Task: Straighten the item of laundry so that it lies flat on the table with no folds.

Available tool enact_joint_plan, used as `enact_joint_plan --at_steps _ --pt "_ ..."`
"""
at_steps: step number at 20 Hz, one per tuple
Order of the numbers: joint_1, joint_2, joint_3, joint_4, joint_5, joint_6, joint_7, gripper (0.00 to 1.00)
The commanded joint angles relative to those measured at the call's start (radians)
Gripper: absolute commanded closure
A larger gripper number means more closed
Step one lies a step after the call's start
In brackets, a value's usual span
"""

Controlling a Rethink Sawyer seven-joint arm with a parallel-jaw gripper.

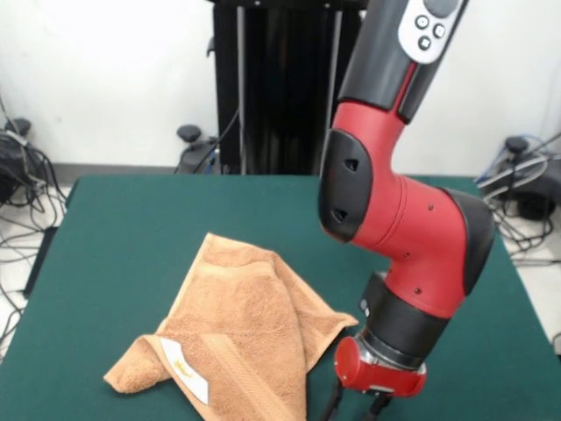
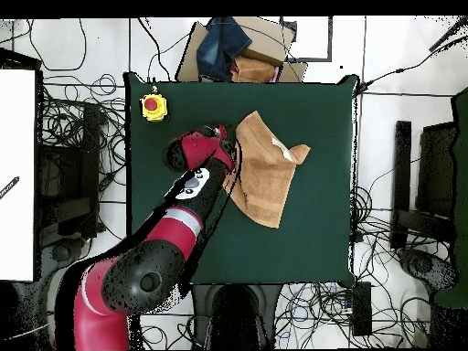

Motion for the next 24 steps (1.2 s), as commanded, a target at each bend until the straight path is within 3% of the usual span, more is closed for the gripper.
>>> enact_joint_plan --at_steps 1,12,24 --pt "-0.055 0.050 0.077 0.080 -0.010 -0.047 0.208 0.00" --pt "-0.106 -0.110 0.213 0.213 -0.104 -0.007 0.122 0.00" --pt "-0.090 -0.099 0.217 0.212 -0.090 -0.011 0.170 0.00"
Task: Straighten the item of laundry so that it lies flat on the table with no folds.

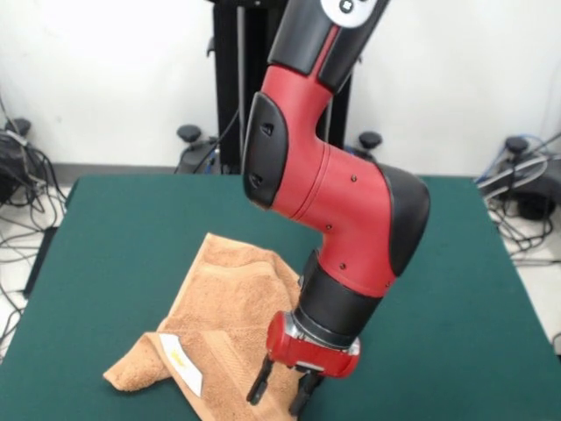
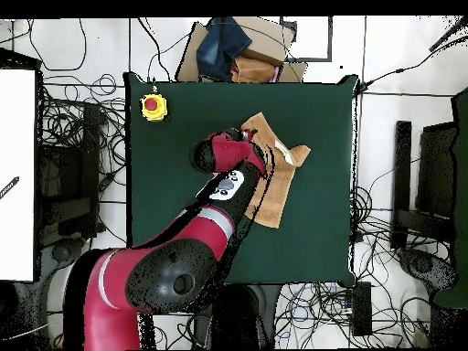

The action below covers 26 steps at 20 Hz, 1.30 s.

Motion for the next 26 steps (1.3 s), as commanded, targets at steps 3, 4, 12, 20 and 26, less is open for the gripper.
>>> enact_joint_plan --at_steps 3,4,12,20,26 --pt "0.008 0.009 0.147 0.087 -0.019 0.017 0.172 0.00" --pt "0.010 0.009 0.145 0.086 -0.017 0.019 0.174 0.00" --pt "-0.028 0.002 0.212 0.091 -0.036 -0.024 0.153 0.00" --pt "-0.144 -0.088 0.409 0.172 -0.109 -0.031 0.067 0.00" --pt "-0.154 -0.076 0.406 0.148 -0.142 -0.022 0.088 0.00"
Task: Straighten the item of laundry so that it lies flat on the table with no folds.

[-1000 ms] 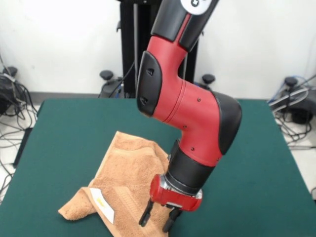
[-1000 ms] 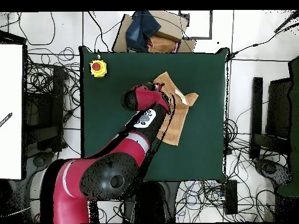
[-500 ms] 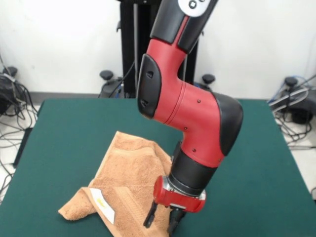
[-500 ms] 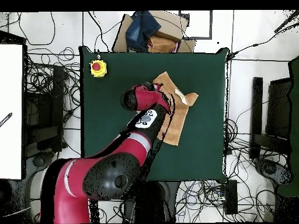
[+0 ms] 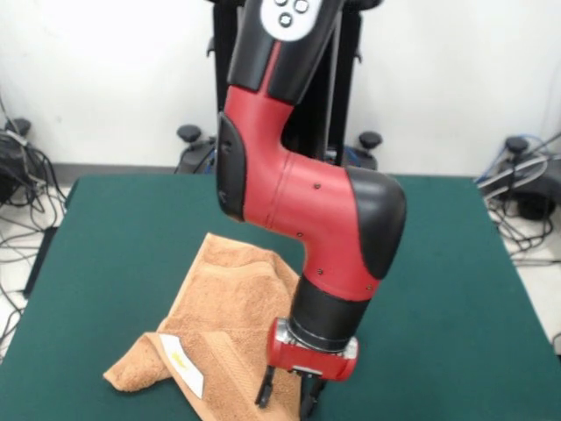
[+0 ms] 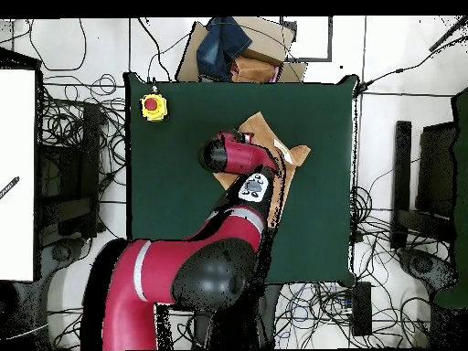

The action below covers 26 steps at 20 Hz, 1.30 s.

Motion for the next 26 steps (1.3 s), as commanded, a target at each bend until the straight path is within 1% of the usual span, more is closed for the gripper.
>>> enact_joint_plan --at_steps 1,5,8,12,15,18,21,26 --pt "-0.033 0.004 0.171 0.098 -0.075 -0.019 0.096 0.00" --pt "-0.020 0.025 0.142 0.076 -0.080 -0.017 0.120 0.00" --pt "0.009 0.043 0.099 0.060 -0.067 -0.024 0.144 0.00" --pt "0.024 0.042 0.087 0.065 -0.058 -0.023 0.156 0.00" --pt "0.045 0.061 0.065 0.054 -0.041 -0.035 0.179 0.00" --pt "0.045 0.069 0.068 0.052 -0.040 -0.046 0.179 0.00" --pt "0.049 0.092 0.059 0.029 -0.029 -0.054 0.182 0.00" --pt "0.046 0.091 0.061 0.039 -0.031 -0.066 0.179 0.00"
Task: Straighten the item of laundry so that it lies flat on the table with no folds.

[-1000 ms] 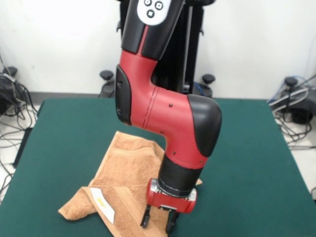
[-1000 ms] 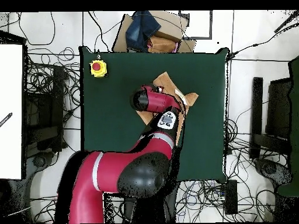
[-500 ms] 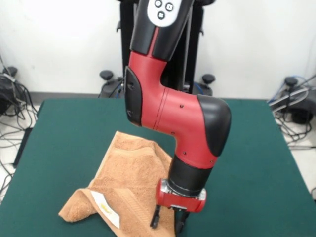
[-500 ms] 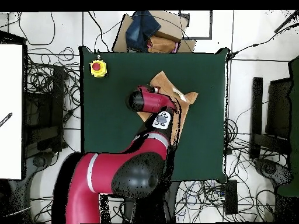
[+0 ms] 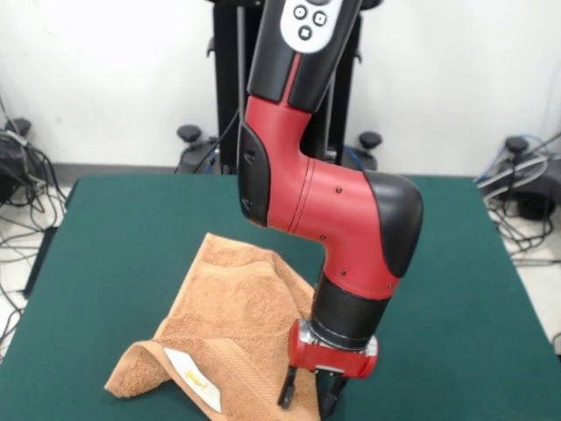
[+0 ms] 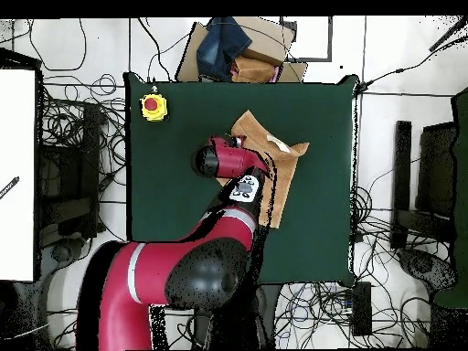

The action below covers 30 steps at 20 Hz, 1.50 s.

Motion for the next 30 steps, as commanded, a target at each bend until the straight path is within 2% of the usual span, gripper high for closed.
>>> enact_joint_plan --at_steps 1,10,12,23,30 --pt "0.012 0.079 0.049 0.030 -0.004 -0.027 0.179 0.00" --pt "0.015 0.080 0.058 0.025 0.021 -0.018 0.196 0.00" --pt "0.057 0.086 0.009 0.018 0.057 0.012 0.232 0.00" --pt "0.109 0.079 -0.012 0.013 0.143 0.062 0.257 0.00" --pt "0.084 0.095 0.000 0.011 0.142 0.024 0.216 0.00"
